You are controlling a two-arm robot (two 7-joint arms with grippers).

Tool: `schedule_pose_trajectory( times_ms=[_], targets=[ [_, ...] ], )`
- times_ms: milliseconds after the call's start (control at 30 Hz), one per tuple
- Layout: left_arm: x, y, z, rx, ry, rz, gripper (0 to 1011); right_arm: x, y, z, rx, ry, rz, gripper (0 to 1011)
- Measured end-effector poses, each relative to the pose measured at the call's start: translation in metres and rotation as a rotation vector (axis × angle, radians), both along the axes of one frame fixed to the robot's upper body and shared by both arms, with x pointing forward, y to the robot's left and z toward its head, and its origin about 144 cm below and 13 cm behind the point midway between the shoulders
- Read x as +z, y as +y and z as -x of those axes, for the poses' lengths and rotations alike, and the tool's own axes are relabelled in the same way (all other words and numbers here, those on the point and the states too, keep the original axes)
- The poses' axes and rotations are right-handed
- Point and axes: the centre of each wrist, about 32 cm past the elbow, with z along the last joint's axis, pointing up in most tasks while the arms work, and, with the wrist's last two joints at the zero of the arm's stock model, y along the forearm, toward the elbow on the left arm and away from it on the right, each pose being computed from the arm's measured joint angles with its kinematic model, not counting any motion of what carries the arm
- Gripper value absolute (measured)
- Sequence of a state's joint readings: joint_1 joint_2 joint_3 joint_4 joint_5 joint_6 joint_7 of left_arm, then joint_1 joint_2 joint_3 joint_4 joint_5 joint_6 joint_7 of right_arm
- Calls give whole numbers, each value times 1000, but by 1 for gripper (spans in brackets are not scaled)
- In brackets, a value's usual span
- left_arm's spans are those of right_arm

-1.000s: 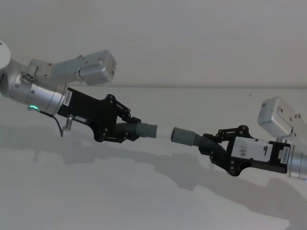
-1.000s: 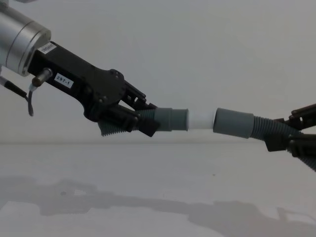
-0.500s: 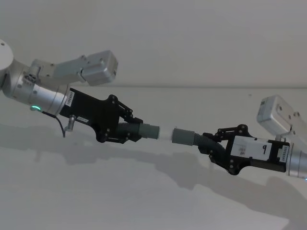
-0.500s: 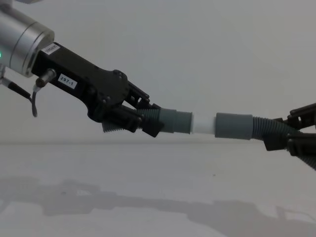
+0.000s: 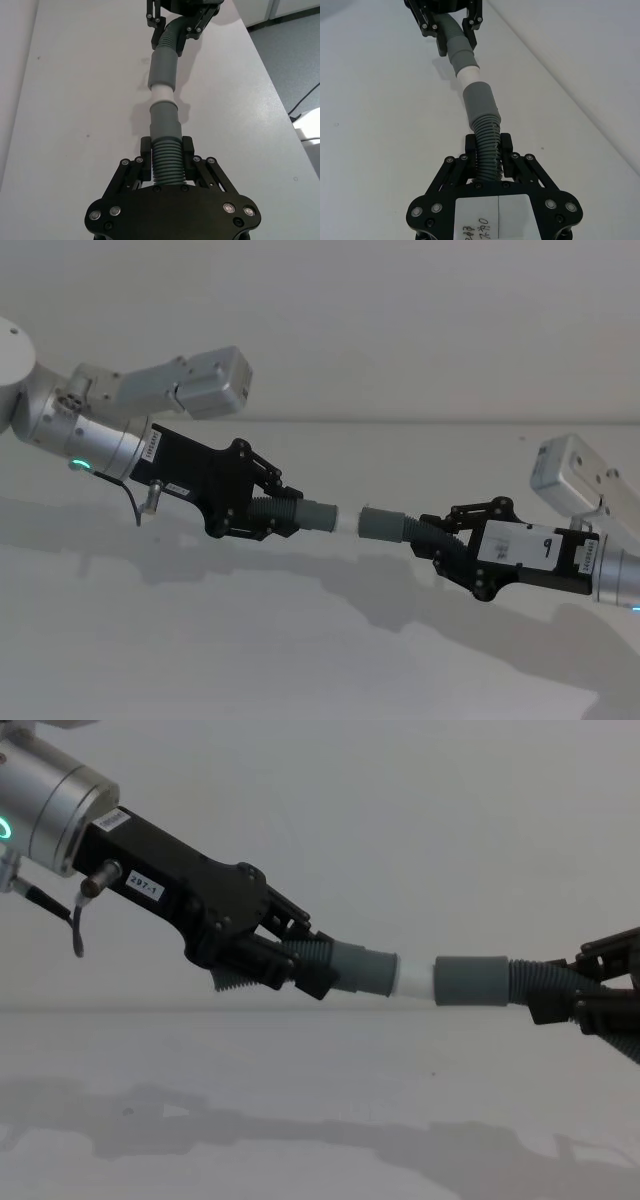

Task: Use both hands to pick up one end of the pipe from the table, align the ends, and insert them.

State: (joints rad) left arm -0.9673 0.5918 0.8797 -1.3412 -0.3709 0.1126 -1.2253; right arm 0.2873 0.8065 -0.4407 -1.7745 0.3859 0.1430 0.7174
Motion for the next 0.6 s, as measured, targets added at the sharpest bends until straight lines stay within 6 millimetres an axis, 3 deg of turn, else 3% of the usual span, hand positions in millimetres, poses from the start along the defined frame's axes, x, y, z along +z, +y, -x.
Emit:
schedule_pose_trajectory(
  times_ms=[600],
  targets=[
    [-1,0,-2,2,0,8,343,0,3,-4,3,9,0,274]
  ],
)
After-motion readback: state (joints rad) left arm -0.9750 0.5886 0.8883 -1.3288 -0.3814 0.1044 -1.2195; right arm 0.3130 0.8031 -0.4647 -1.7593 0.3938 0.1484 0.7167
